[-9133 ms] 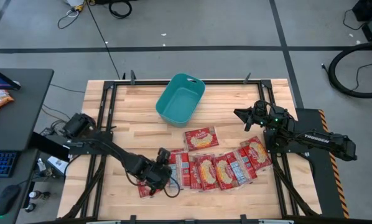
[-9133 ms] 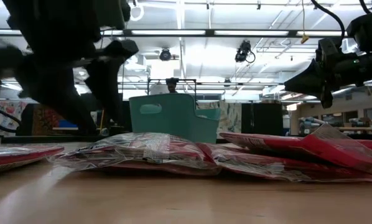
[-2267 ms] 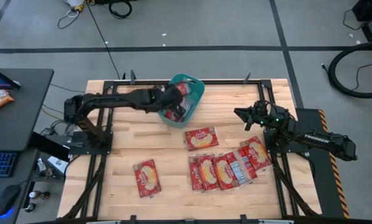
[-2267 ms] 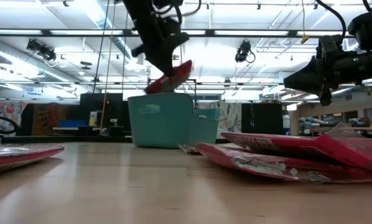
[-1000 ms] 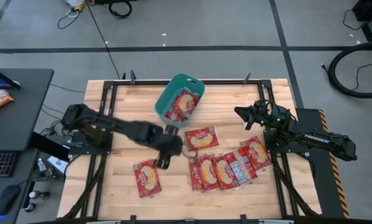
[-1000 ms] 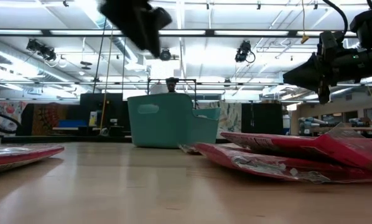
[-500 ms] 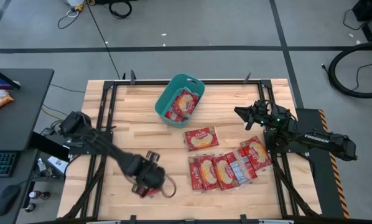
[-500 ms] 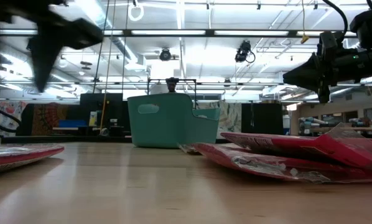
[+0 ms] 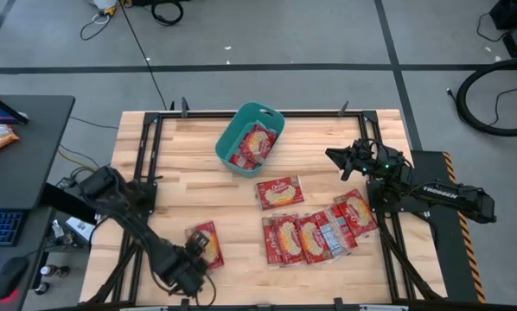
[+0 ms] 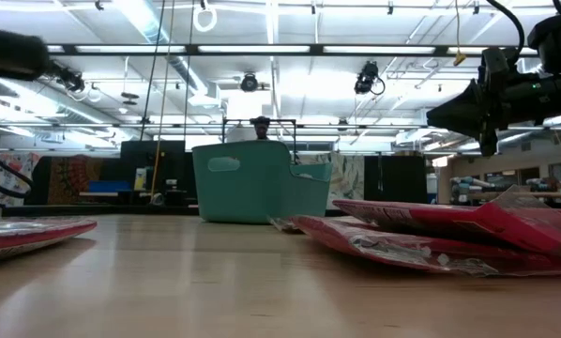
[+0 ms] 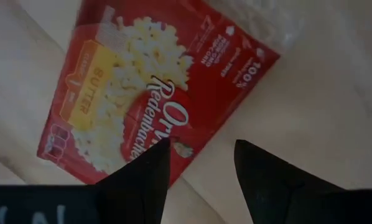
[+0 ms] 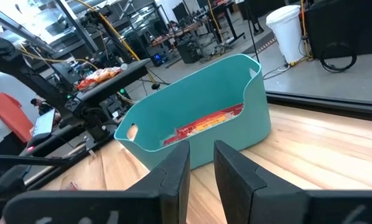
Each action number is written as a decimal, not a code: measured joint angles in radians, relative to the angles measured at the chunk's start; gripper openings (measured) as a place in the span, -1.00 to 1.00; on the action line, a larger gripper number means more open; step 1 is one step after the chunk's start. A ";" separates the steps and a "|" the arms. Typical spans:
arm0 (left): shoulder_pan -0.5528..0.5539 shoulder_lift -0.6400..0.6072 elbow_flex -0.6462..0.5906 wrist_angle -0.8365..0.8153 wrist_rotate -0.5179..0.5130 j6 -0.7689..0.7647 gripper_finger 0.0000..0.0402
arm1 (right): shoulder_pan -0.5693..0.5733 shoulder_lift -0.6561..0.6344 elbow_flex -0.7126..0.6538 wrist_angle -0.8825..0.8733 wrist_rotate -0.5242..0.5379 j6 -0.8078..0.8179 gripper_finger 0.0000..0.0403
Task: Sort popcorn bags into baskets
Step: Put the popcorn bag into the green bin
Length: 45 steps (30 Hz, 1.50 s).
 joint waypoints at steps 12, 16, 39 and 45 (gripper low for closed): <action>-0.037 0.081 0.000 -0.040 -0.075 0.058 -0.10 | 0.000 0.000 0.000 0.000 0.000 0.000 -0.62; -0.040 0.081 0.000 -0.036 -0.099 0.058 -0.10 | 0.000 0.000 0.000 -0.001 0.000 0.000 -0.62; 0.006 0.131 0.030 -0.074 -0.127 -0.166 -0.83 | 0.000 0.000 0.000 -0.001 0.000 0.000 -0.62; 0.109 0.126 0.104 -0.195 -0.141 -0.179 -0.97 | 0.000 0.000 0.000 -0.001 0.000 0.000 -0.62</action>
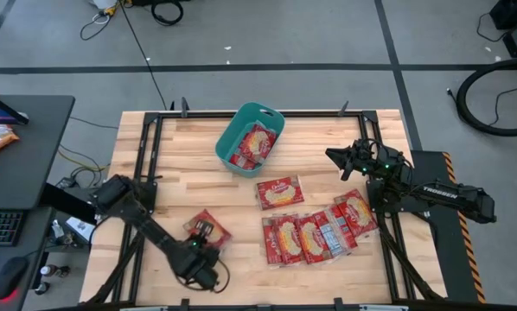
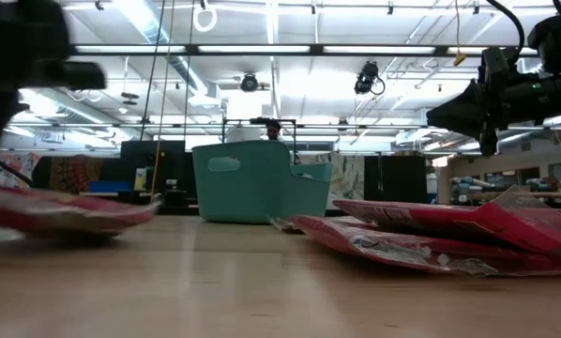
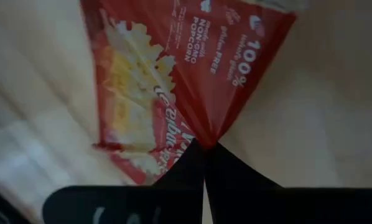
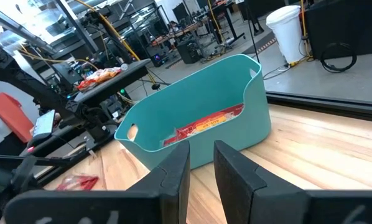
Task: Sort popcorn bags into baskets
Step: Put the popcorn bag into the green bin
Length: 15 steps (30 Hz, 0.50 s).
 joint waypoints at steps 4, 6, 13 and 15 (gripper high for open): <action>0.086 -0.013 0.079 -0.083 -0.083 -0.033 -0.96 | 0.000 0.000 0.000 0.000 0.000 0.000 -0.62; 0.132 -0.017 0.136 -0.136 -0.147 -0.053 -0.96 | 0.000 0.000 0.000 0.000 0.000 0.000 -0.62; 0.329 -0.077 0.336 -0.224 -0.349 -0.136 -0.96 | 0.000 0.004 0.000 0.000 0.002 0.000 -0.62; 0.399 -0.100 0.373 -0.199 -0.377 -0.156 -0.96 | 0.000 0.005 0.000 0.006 0.002 0.000 -0.62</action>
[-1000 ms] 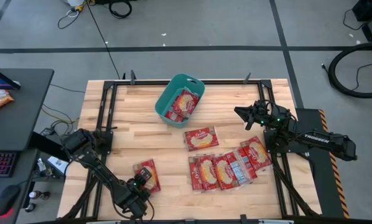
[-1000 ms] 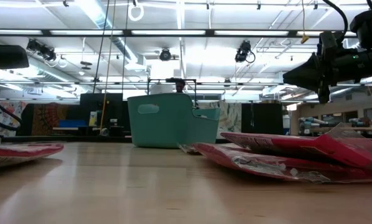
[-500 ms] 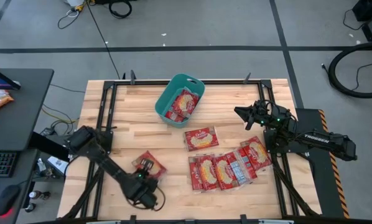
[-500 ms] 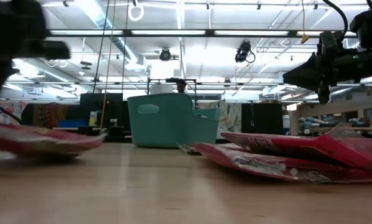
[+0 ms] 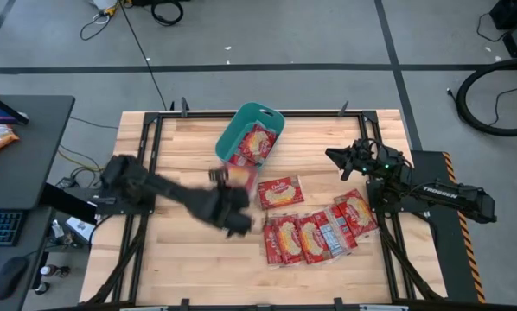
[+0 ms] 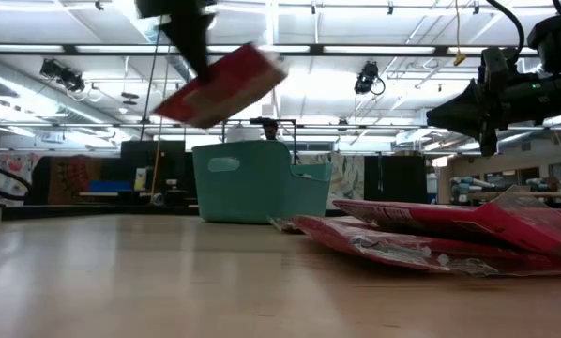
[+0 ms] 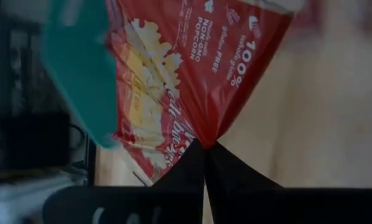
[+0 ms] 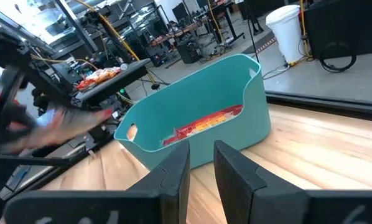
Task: Sort popcorn bags into baskets
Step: Put the popcorn bag into the green bin
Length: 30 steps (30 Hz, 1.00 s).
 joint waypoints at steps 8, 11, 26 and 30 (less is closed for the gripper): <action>0.292 -0.059 0.013 0.184 -0.002 0.047 -0.96 | 0.000 0.001 0.000 0.002 -0.001 0.000 -0.62; 0.395 -0.061 -0.018 0.314 0.084 0.070 -0.96 | 0.000 0.001 0.000 0.002 -0.001 0.000 -0.62; 0.681 -0.058 -0.220 0.625 0.379 0.073 -0.81 | 0.000 0.001 0.000 0.002 -0.002 0.000 -0.62; 0.666 -0.058 -0.210 0.669 0.383 0.101 -0.55 | 0.000 0.001 0.000 0.002 -0.002 0.000 -0.62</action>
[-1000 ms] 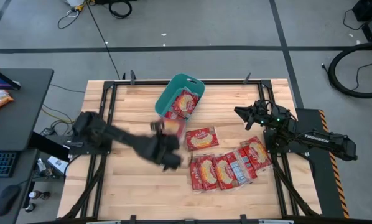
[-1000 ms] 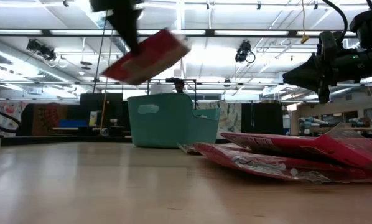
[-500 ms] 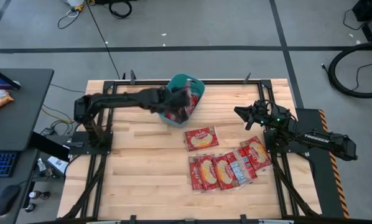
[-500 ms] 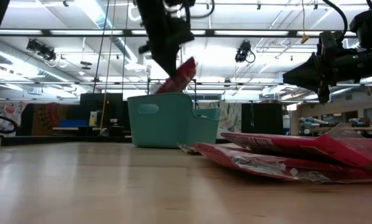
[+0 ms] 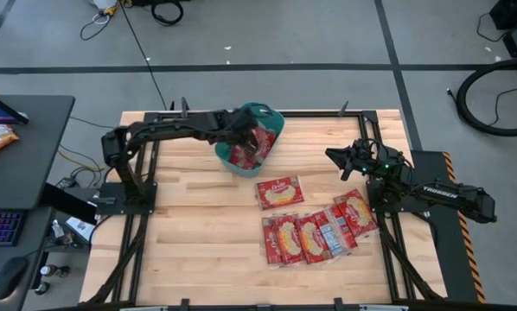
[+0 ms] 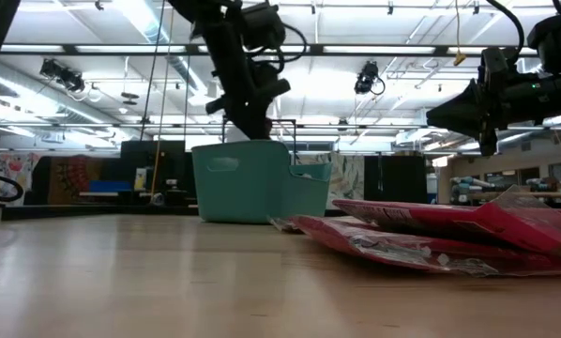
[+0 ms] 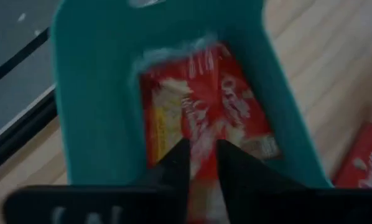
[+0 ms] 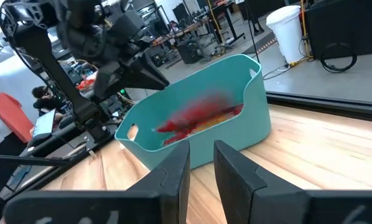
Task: Sort popcorn bags into baskets
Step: Put the popcorn bag into the green bin
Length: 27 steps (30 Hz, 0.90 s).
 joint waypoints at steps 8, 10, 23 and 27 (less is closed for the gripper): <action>-0.111 -0.002 0.062 0.150 0.070 0.274 -0.28 | 0.000 0.000 0.000 0.000 0.000 0.000 -0.62; -0.153 0.009 0.050 0.238 0.072 0.273 -0.28 | 0.000 0.000 0.000 0.000 0.000 0.000 -0.62; -0.404 0.180 0.030 0.363 0.101 0.256 -0.28 | 0.000 0.012 0.000 0.018 -0.004 0.000 -0.62; -0.452 0.244 0.032 0.369 0.065 0.272 -0.28 | 0.000 0.011 0.000 0.017 -0.003 0.000 -0.62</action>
